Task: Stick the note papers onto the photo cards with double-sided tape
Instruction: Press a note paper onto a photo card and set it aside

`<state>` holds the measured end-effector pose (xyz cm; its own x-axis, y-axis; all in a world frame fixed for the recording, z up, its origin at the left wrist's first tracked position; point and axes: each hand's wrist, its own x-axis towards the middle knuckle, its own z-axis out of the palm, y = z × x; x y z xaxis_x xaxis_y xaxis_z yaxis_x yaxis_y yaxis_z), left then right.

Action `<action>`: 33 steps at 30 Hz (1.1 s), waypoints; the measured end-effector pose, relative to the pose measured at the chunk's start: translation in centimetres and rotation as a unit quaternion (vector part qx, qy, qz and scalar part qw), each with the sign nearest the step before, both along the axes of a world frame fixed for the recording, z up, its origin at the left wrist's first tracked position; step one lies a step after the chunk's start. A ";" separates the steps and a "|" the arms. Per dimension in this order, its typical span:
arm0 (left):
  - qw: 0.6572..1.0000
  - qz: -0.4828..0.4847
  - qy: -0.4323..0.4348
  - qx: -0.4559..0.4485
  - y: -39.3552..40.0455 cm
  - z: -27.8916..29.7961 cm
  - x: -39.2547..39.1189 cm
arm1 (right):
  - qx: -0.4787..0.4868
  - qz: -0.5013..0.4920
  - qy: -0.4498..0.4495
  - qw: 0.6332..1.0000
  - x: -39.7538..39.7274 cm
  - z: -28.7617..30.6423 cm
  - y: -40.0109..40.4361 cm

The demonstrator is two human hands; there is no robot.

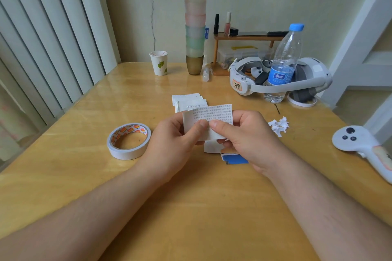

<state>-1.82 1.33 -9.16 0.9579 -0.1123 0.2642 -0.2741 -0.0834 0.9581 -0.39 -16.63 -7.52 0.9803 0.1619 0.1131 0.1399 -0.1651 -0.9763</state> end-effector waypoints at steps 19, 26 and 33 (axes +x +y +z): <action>0.999 0.023 -0.019 0.013 0.3 0.0 0.1 | -0.048 -0.036 -0.061 0.996 -0.2 -0.2 0.3; 0.999 0.003 0.015 -0.034 0.3 0.0 0.3 | -0.082 -0.034 -0.093 0.992 -0.5 0.0 0.6; 0.998 -0.023 0.043 -0.041 0.4 -0.5 0.5 | -0.069 -0.008 -0.060 0.996 -0.2 0.0 0.2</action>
<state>-1.29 1.75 -9.70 0.9718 -0.1388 0.1904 -0.1913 0.0070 0.9815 -0.64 -16.44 -7.54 0.9636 0.1676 0.2084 0.2511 -0.2992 -0.9205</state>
